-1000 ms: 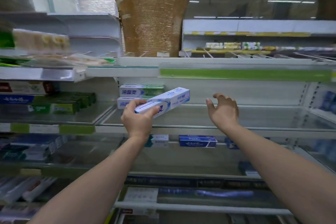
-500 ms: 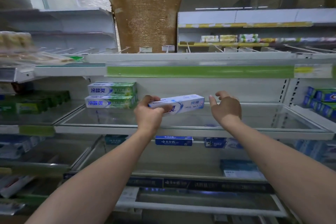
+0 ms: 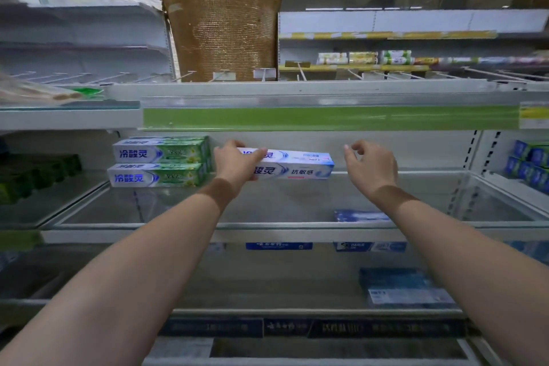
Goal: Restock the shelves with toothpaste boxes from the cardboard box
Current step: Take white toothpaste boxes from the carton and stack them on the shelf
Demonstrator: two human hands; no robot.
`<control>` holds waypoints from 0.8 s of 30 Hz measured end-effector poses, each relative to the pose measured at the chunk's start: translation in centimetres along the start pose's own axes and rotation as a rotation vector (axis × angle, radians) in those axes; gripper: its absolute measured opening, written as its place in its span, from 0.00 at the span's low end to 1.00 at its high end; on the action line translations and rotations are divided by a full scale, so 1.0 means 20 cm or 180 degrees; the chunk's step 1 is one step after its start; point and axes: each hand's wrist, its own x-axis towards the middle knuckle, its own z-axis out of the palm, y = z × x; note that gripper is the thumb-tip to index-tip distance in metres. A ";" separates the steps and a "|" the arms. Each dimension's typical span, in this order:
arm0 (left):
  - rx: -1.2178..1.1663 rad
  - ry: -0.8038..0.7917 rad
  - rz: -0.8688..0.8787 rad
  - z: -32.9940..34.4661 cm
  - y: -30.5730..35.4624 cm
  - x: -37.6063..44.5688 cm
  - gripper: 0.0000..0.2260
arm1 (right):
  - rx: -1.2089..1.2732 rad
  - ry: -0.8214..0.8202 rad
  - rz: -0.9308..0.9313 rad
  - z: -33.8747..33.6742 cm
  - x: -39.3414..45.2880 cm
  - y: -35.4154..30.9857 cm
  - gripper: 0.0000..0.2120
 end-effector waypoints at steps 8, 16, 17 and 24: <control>0.2949 -0.0581 0.1719 0.02 0.03 0.00 0.27 | -0.0042 0.0033 -0.0171 0.11 0.04 -0.04 0.17; 0.3371 -0.0404 0.1960 0.09 -0.04 0.04 0.16 | -0.0010 0.0081 -0.0308 0.14 0.08 -0.05 0.17; 0.3359 -0.0409 0.1946 0.09 -0.05 0.05 0.16 | -0.0001 0.0080 -0.0311 0.15 0.08 -0.06 0.17; 0.3311 -0.0428 0.1807 0.11 -0.08 0.11 0.17 | -0.0032 -0.0004 -0.0234 0.17 0.06 -0.06 0.16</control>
